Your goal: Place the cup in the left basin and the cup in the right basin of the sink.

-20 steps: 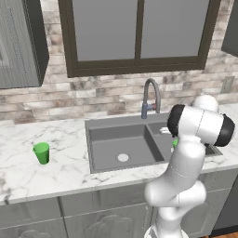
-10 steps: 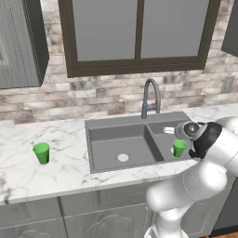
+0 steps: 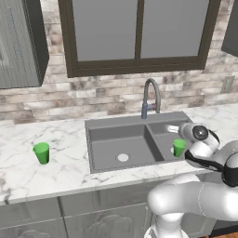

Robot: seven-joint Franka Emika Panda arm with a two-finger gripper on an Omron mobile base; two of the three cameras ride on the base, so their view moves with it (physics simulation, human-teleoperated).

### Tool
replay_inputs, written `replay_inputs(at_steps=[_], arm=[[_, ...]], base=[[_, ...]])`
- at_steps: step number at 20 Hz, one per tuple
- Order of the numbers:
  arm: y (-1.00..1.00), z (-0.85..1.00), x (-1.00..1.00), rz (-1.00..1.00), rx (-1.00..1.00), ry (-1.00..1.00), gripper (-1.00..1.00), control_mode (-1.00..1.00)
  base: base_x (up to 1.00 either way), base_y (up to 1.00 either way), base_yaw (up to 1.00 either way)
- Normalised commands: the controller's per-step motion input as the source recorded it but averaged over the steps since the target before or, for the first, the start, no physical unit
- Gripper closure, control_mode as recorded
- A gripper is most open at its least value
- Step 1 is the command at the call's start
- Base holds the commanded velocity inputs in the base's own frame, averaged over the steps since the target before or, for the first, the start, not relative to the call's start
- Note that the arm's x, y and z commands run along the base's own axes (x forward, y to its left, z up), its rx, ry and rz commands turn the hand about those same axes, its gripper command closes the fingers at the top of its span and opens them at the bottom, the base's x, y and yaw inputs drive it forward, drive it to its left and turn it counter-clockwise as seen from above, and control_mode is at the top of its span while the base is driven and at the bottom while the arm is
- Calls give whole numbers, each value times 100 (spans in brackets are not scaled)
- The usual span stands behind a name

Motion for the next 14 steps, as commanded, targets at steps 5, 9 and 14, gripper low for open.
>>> replay_inputs(at_steps=[5,9,14], arm=[[0,77,3,3,4,3,-100,-100],[0,73,14,3,5,11,-100,-100],[0,65,28,6,3,22,-100,-100]], base=[[0,0,0],[0,0,0],[0,0,0]])
